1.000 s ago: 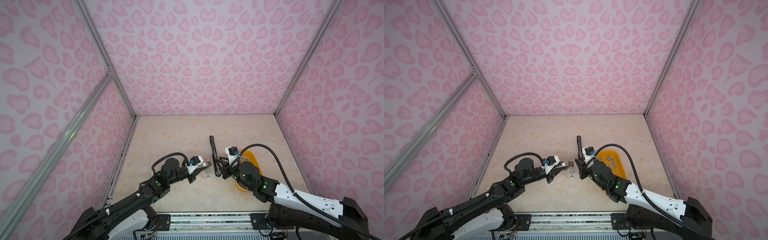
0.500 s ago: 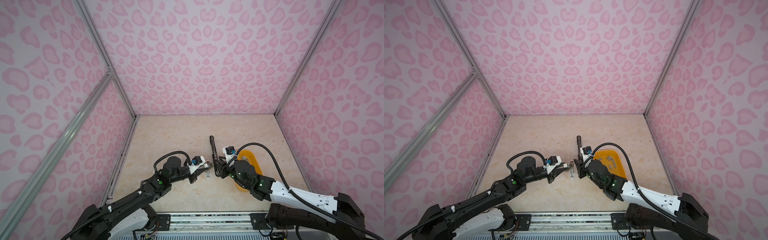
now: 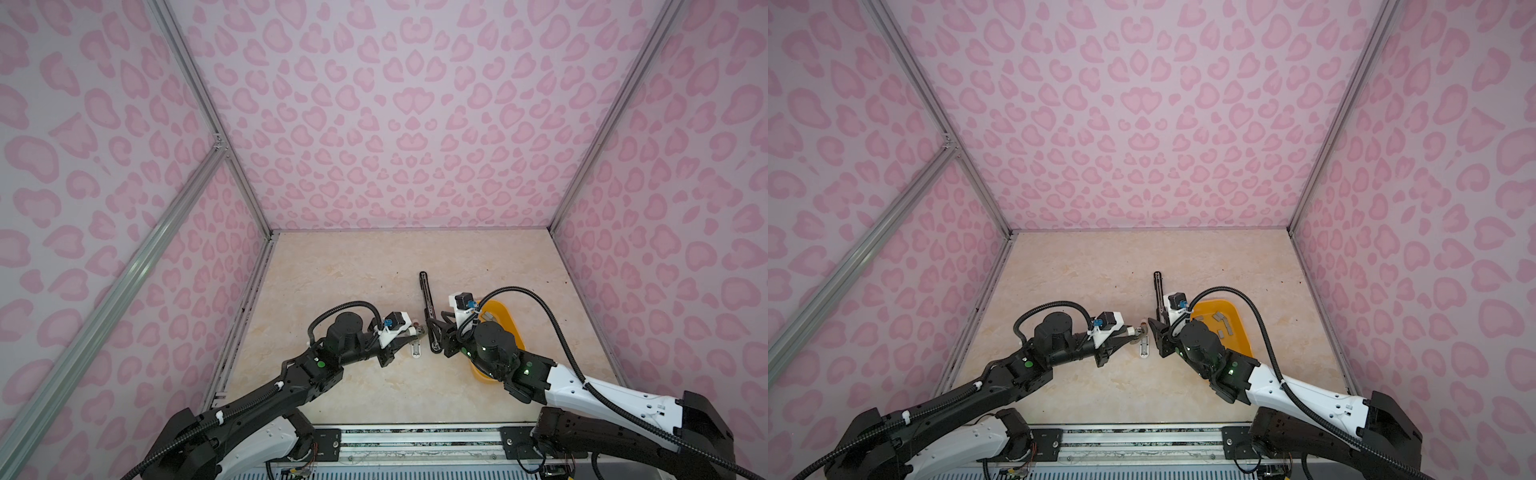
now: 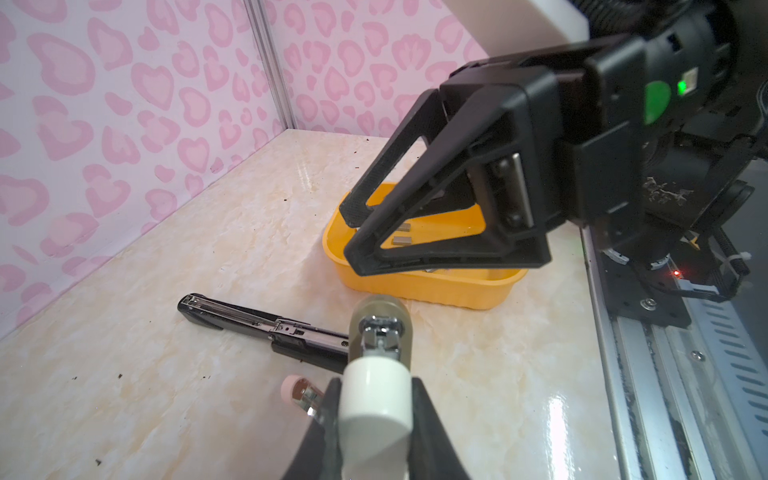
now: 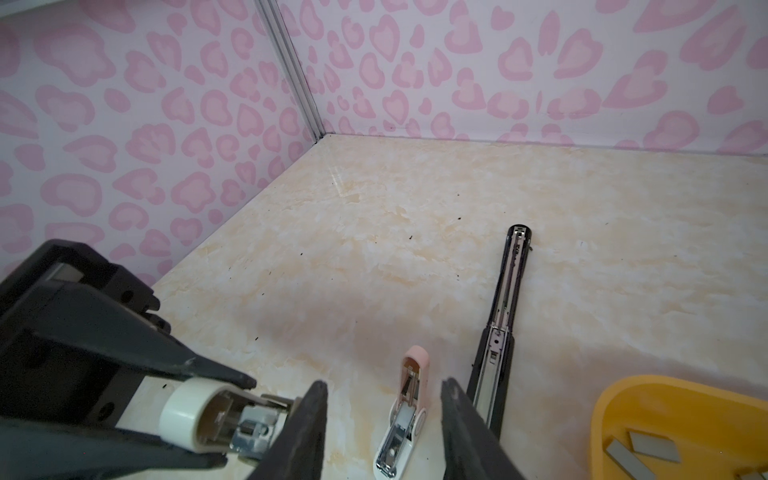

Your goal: Load the staples into the stapler

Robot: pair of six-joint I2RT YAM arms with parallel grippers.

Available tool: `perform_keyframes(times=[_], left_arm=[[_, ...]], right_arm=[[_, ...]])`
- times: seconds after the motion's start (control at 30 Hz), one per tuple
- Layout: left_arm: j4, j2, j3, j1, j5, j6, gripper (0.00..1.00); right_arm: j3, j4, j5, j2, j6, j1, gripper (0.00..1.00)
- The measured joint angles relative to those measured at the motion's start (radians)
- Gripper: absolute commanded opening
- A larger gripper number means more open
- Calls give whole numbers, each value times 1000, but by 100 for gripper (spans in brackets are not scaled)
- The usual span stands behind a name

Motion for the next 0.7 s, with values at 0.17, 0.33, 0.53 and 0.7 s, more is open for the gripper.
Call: perform_keyframes(times=[0.17,0.33,0.53,0.7], left_arm=[[-7,3,3,0,0,0,3],[-17,5,4,0,0,0,3],[-25,-11,2,0,-9,0,3],[-37,-69,-21,0,-34,-1,3]], right_arm=[[15,2,-22,35,-4,3,50],[47,-3,-29,84,-4,5,50],[70,-21,-16,143,8,5,48],[75,-20,-10,185,26,6,48]])
